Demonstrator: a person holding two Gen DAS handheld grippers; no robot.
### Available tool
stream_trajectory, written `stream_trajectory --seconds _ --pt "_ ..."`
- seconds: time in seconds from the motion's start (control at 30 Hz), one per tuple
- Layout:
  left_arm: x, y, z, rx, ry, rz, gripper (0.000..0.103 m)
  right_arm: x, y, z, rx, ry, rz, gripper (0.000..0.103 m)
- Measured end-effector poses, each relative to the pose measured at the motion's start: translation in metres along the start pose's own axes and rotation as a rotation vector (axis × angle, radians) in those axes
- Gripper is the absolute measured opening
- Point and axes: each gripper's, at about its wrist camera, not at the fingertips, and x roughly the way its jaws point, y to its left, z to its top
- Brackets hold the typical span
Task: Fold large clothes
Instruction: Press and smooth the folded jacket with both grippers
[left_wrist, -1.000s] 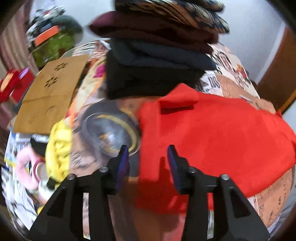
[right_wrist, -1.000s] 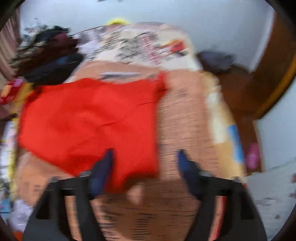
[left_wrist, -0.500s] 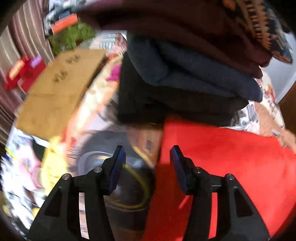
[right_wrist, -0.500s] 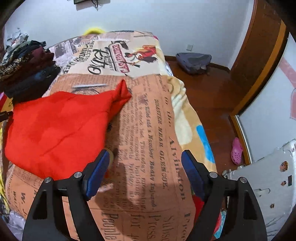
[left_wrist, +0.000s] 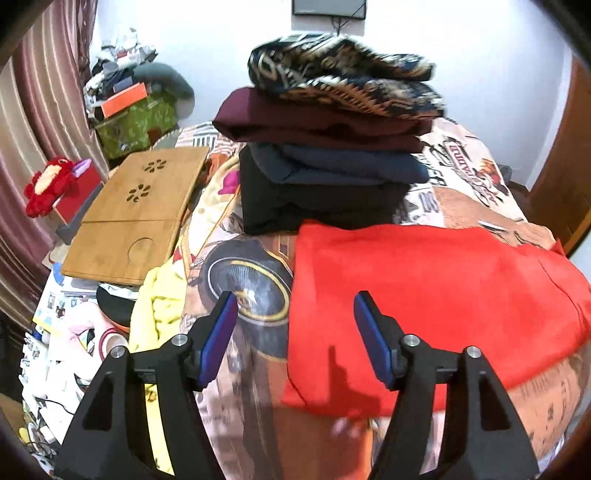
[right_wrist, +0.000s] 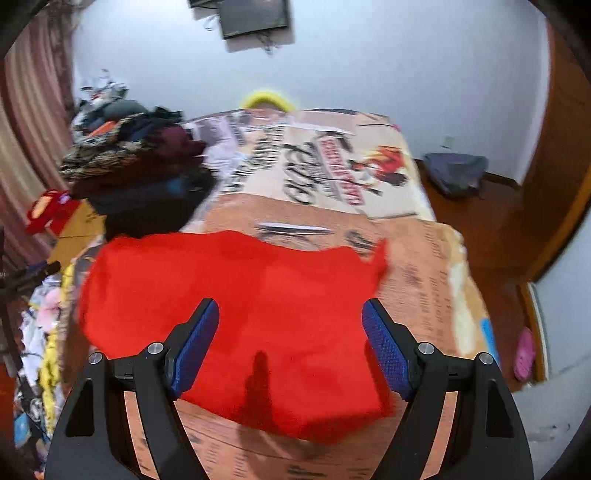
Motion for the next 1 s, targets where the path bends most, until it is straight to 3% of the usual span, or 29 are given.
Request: stream_trajectory --seconds 0.1,0.17,0.23,0.4,0.57,0.7,0.83,1.0 --pt "-0.013 -0.002 -0.013 -0.017 0.000 -0.025 0.073 0.013 0.022 0.000 -0.039 0.013 0.031 0.077" --pt "-0.016 -0.001 -0.024 -0.065 0.028 -0.062 0.087 0.024 0.033 -0.002 -0.063 0.031 0.038 0.077" --pt "-0.014 0.000 -0.033 -0.105 0.053 -0.081 0.093 0.035 0.043 -0.004 -0.083 0.059 0.041 0.077" --pt "0.008 0.003 -0.063 -0.226 0.161 -0.158 0.093 0.075 0.057 -0.017 -0.105 0.194 0.052 0.077" --pt "0.041 0.010 -0.089 -0.438 0.301 -0.419 0.093 0.085 0.063 -0.027 -0.114 0.206 0.041 0.080" --pt "0.066 0.008 -0.101 -0.565 0.361 -0.528 0.093 0.088 0.064 -0.027 -0.098 0.213 0.054 0.087" --pt "0.088 0.000 -0.101 -0.658 0.376 -0.642 0.093 0.090 0.066 -0.028 -0.109 0.210 0.047 0.087" --pt "0.107 -0.006 -0.088 -0.706 0.328 -0.640 0.093 0.091 0.066 -0.026 -0.107 0.213 0.053 0.087"
